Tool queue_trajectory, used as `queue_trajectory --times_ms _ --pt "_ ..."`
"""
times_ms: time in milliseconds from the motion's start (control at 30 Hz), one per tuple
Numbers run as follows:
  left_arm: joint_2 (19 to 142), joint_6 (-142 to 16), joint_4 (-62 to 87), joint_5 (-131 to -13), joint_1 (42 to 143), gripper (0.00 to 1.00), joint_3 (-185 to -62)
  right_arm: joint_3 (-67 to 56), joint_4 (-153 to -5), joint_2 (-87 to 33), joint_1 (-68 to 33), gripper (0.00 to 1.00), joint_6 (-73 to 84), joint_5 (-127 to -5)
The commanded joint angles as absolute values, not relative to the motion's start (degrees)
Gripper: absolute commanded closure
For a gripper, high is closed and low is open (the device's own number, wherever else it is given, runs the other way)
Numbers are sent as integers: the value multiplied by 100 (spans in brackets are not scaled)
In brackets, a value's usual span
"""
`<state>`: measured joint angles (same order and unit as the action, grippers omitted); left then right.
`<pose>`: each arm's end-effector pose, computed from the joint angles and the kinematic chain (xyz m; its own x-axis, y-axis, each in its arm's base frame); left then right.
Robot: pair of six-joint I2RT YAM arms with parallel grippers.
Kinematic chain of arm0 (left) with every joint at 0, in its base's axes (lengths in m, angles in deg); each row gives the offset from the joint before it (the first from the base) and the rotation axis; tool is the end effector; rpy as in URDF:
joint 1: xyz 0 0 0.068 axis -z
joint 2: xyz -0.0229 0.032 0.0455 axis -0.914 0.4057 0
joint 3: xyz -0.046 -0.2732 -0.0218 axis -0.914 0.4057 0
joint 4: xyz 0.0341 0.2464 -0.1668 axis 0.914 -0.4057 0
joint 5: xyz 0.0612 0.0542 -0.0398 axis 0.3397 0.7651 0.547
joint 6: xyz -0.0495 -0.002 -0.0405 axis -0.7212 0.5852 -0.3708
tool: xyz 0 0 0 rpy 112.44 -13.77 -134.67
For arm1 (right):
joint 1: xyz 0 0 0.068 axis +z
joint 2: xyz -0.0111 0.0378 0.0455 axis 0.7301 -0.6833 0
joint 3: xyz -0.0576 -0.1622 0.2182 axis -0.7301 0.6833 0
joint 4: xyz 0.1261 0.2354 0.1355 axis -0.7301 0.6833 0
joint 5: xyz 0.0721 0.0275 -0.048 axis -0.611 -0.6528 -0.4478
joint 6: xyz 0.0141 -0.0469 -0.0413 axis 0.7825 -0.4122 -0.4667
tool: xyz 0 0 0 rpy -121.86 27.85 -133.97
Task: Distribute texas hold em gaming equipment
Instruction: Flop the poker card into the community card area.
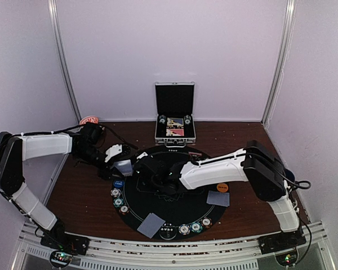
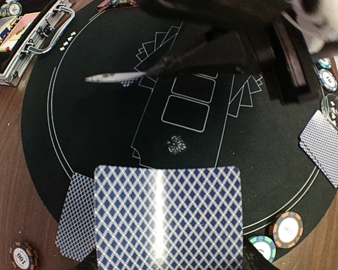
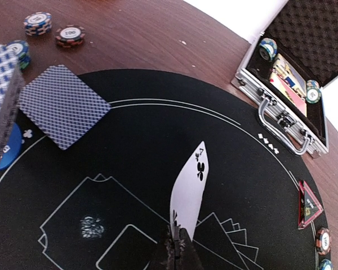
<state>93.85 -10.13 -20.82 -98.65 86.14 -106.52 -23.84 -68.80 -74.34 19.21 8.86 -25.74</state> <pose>0.3044 -0.1415 0.1685 -0.3118 0.6844 -0.6591 0.9414 0.3166 -0.1166 0.2424 0.4809 0.1295 -0.3923 -0.5134 -0.7632 -0.5523 0.7950 -0.2509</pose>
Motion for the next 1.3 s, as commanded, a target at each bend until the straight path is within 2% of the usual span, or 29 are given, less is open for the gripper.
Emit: queue_trajectory --times_ms 0,533,1000,1100,1267 --pt "9422 -1051 -1869 -10025 8582 41 -10818 -2589 -7063 -7602 1965 100 628 -2966" --pt "9412 -1047 -1869 -10053 8582 41 -10805 -2675 -7470 -8034 2013 100 359 -4031" --pt "9392 -1034 -1869 -10063 8583 41 -10800 -2680 -7651 -8207 2115 100 141 -4119" --pt "9398 -1038 -1873 -10064 8574 41 -10800 -2714 -7620 -8220 2126 95 143 -4173" --pt "9403 -1033 -1870 -10076 8583 41 -10802 -2718 -7545 -8163 2146 76 161 -4195"
